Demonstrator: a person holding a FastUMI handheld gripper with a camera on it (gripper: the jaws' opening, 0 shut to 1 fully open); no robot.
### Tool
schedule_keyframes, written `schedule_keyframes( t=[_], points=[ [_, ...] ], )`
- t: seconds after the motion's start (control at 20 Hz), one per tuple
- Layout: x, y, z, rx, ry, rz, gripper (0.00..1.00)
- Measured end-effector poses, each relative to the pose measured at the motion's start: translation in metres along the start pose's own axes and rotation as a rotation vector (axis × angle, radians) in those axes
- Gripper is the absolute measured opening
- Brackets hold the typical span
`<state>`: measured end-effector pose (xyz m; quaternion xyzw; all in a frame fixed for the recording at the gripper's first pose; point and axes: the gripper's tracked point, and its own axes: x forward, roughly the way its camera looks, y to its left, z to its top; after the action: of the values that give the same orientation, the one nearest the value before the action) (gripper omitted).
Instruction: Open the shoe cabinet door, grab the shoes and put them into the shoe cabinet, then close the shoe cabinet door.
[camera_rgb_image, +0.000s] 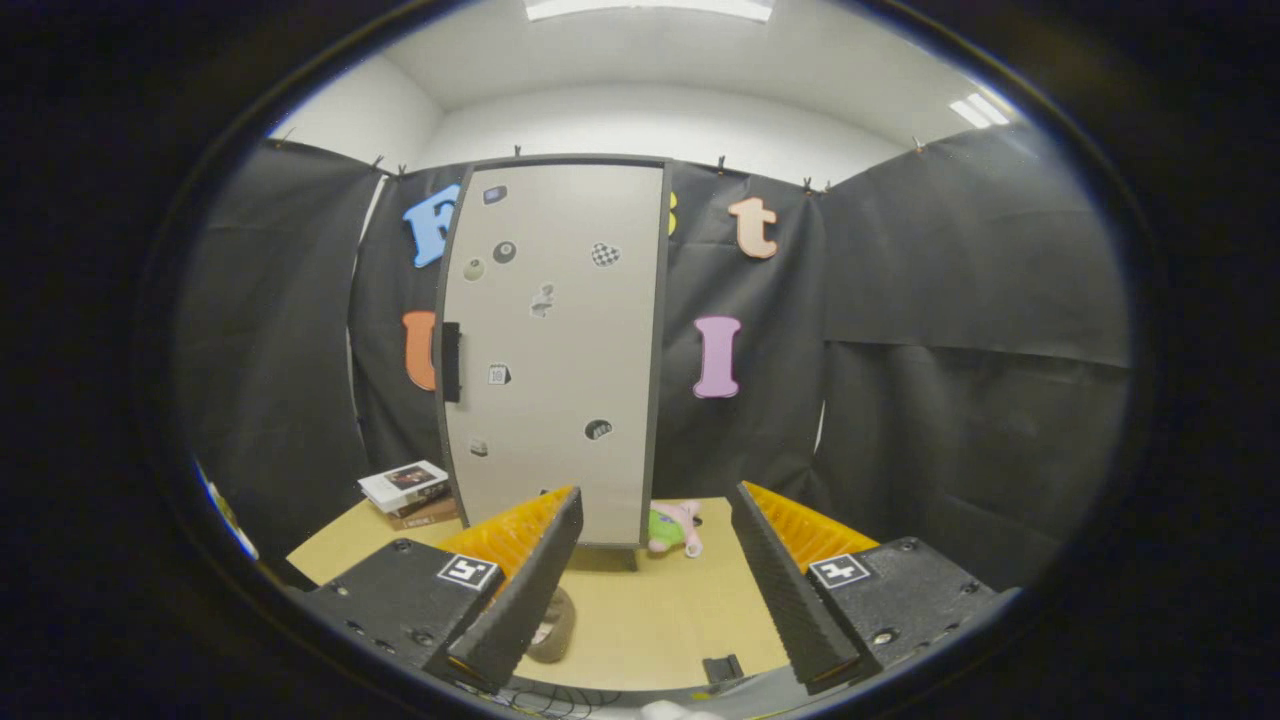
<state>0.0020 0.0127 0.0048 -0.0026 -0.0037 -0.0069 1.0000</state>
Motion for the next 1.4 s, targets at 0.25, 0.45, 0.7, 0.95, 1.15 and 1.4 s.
schedule_keyframes(
  t=[0.25, 0.45, 0.7, 0.95, 1.15, 1.4],
  points=[
    [0.018, 0.019, 0.010, -0.002, -0.010, -0.016, 0.98],
    [0.054, 0.068, 0.017, -0.009, -0.007, 0.050, 0.98],
    [0.113, 0.143, 0.025, -0.004, -0.016, 0.145, 0.98],
    [0.178, 0.227, 0.036, 0.021, -0.004, 0.267, 0.98],
    [0.229, 0.282, 0.046, 0.026, 0.006, 0.341, 0.98],
    [0.284, 0.326, 0.050, 0.057, 0.043, 0.370, 0.98]
  ],
)
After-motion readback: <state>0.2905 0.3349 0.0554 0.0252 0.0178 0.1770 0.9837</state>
